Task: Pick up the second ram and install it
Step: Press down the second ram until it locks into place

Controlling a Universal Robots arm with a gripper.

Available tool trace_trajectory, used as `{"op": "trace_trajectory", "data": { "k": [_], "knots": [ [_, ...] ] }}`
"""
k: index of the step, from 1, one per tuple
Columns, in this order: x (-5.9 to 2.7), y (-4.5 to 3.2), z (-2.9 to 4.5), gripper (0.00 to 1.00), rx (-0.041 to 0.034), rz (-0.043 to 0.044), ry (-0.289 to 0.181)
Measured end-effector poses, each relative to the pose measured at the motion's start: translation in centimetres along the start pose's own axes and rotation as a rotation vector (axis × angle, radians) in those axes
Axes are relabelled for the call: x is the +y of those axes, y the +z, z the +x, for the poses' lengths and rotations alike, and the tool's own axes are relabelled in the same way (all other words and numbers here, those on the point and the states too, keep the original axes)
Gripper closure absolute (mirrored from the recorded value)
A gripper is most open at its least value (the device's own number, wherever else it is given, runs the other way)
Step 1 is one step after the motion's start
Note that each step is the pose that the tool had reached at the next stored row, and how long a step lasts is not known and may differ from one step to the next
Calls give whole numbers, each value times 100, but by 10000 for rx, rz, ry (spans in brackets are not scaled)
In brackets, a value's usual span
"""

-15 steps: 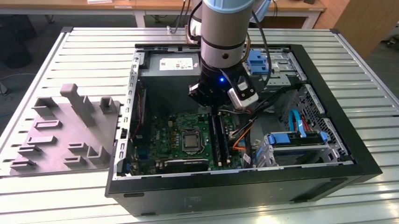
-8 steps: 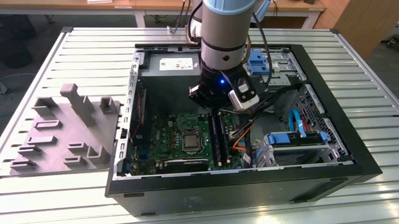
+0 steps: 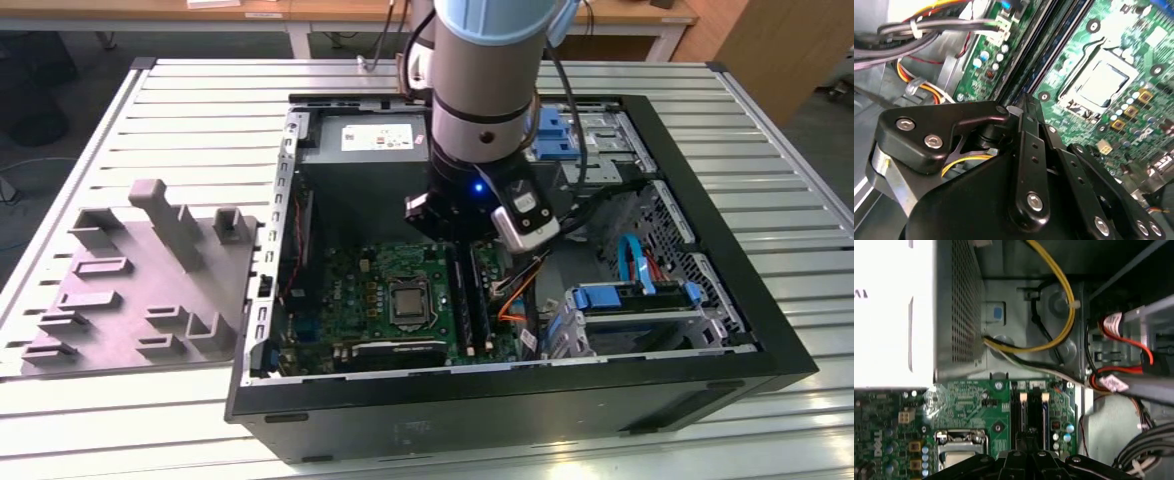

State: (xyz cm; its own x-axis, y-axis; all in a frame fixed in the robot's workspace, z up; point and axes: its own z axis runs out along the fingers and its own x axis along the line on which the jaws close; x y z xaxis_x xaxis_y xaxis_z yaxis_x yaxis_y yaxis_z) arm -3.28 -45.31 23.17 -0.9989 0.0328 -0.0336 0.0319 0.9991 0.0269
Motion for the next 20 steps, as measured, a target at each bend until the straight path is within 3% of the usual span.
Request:
{"op": "trace_trajectory", "data": {
  "k": [20],
  "knots": [
    [-433, -11, -14, 89, 0, 0, 0]
  ]
}}
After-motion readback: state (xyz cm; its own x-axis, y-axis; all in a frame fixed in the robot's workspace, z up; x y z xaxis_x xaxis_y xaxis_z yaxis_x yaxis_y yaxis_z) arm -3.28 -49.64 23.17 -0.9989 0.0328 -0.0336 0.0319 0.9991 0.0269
